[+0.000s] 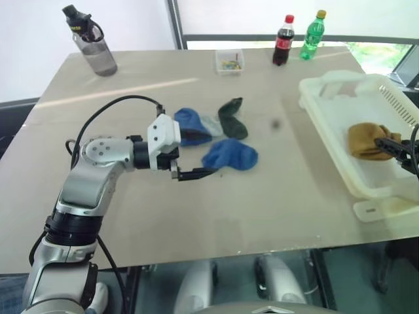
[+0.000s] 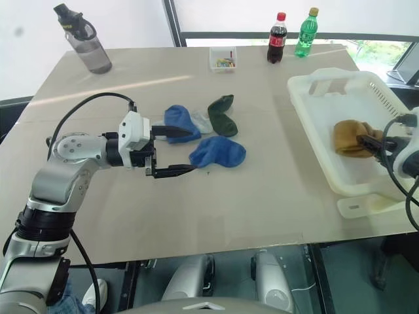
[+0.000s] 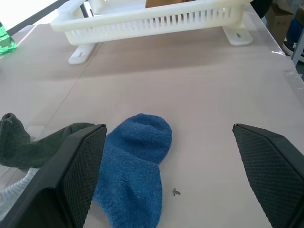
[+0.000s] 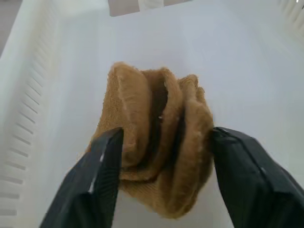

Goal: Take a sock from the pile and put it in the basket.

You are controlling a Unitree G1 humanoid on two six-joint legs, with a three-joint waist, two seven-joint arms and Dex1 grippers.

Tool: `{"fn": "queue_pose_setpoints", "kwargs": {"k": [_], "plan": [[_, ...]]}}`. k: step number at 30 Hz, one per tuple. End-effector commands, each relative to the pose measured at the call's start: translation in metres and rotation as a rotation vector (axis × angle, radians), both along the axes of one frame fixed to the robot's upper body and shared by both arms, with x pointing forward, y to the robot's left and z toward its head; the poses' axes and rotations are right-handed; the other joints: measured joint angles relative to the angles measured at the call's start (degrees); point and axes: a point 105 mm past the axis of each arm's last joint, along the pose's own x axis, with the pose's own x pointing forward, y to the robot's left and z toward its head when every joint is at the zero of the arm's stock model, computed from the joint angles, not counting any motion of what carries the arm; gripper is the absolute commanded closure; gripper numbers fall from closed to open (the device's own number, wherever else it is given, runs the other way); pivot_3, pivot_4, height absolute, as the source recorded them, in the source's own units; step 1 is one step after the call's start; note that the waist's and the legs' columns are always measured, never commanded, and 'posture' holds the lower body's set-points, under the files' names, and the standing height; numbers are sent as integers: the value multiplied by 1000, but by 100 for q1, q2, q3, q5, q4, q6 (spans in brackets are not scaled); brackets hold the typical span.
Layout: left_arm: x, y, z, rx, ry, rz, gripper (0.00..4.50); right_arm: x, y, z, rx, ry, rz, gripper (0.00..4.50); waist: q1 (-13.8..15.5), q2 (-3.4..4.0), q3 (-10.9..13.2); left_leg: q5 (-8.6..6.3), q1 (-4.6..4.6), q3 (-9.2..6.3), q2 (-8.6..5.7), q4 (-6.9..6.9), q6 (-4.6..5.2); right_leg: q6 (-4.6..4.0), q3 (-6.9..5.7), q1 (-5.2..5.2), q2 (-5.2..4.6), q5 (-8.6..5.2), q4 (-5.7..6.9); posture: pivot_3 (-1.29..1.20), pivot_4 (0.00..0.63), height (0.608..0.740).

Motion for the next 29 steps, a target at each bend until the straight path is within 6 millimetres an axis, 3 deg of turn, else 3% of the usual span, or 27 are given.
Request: {"fn": "queue_pose_setpoints", "kwargs": {"k": [1, 6, 10, 17, 22, 29], "plan": [[-3, -2, 9, -20, -26, -7, 0, -15, 5, 29, -74, -105, 86, 1765, 26, 0, 0, 0, -2, -3, 0, 0, 0, 0, -2, 0, 0, 0, -1, 0, 150, 740], [-3, 6, 8, -29, -1, 62, 0, -32, 16, 38, -144, -163, 225, 1765, 15, 0, 0, 0, -2, -3, 0, 0, 0, 1, -4, 1, -2, 0, -2, 0, 150, 740], [-14, 21, 7, -45, 40, 132, 0, -50, 52, 42, -140, -236, 432, 1765, -30, 0, 0, 0, 2, -1, 2, 0, 0, 1, -1, 1, -1, 0, 2, 0, 150, 740], [-33, 45, -9, -21, 91, 273, 0, -84, 98, 18, -48, -196, 689, 1765, 23, -2, -2, 0, 8, -3, 8, 3, 0, 0, -2, 3, 5, -2, 11, 0, 150, 740], [-52, 56, -13, -34, 114, 334, 0, -101, 109, 14, -47, -252, 770, 1765, 23, -4, -3, 0, 4, -3, 6, 12, -1, 1, -5, 3, -2, -2, 11, 0, 150, 740], [-73, 66, -17, -34, 135, 414, 0, -102, 109, -2, -71, -199, 827, 1765, 14, -6, -6, 0, 36, 3, 9, 15, -1, -3, -2, 29, 0, -28, 17, 0, 150, 740]]}}
